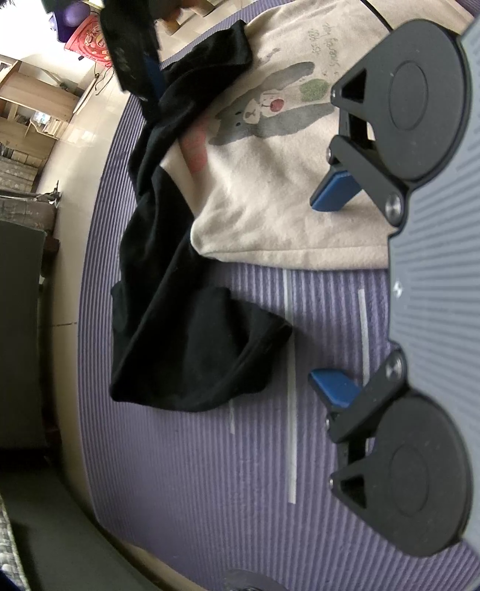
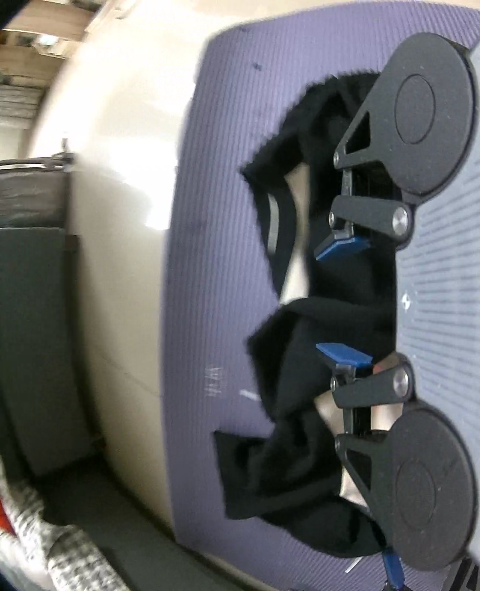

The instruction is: Fold clothes

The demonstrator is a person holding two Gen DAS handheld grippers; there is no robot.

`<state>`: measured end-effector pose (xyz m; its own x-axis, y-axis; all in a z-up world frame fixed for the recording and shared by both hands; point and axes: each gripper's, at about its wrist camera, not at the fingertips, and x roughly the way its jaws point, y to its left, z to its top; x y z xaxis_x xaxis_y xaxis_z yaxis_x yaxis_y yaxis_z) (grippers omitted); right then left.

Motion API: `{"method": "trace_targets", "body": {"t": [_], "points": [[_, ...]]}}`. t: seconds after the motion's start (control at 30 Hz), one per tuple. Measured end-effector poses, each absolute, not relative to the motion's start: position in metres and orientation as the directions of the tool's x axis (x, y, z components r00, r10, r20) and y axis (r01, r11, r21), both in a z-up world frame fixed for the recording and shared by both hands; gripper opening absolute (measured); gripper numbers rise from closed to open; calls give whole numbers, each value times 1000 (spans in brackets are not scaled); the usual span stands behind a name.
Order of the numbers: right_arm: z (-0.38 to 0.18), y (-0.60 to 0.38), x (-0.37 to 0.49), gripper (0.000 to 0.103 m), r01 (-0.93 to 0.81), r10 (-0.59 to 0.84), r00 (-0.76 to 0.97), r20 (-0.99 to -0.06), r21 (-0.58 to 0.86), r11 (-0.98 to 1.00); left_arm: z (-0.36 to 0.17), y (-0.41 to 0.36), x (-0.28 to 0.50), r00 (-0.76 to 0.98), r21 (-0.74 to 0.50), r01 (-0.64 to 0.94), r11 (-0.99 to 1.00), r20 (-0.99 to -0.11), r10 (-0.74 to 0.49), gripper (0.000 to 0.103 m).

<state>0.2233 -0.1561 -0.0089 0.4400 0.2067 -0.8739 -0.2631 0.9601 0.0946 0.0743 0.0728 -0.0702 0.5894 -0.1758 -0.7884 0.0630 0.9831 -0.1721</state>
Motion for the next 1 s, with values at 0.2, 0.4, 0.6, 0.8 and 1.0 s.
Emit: {"method": "trace_targets", "body": {"t": [0.2, 0.4, 0.6, 0.8, 1.0], "points": [[24, -154, 213, 3, -274, 192, 529, -827, 47, 961, -70, 73, 74, 591, -162, 66, 985, -789, -169, 93], [73, -206, 201, 3, -93, 13, 678, -734, -67, 993, -68, 68, 71, 598, -133, 72, 988, -787, -150, 93], [99, -286, 176, 3, 164, -229, 716, -660, -160, 973, -66, 57, 68, 612, -80, 92, 993, -782, -120, 93], [94, -339, 149, 3, 340, -499, 666, -555, -370, 865, -62, 43, 61, 622, -27, 114, 993, -778, -92, 93], [76, -381, 136, 3, 384, -632, 606, -482, -519, 764, -60, 31, 54, 625, 15, 136, 991, -777, -74, 93]]}}
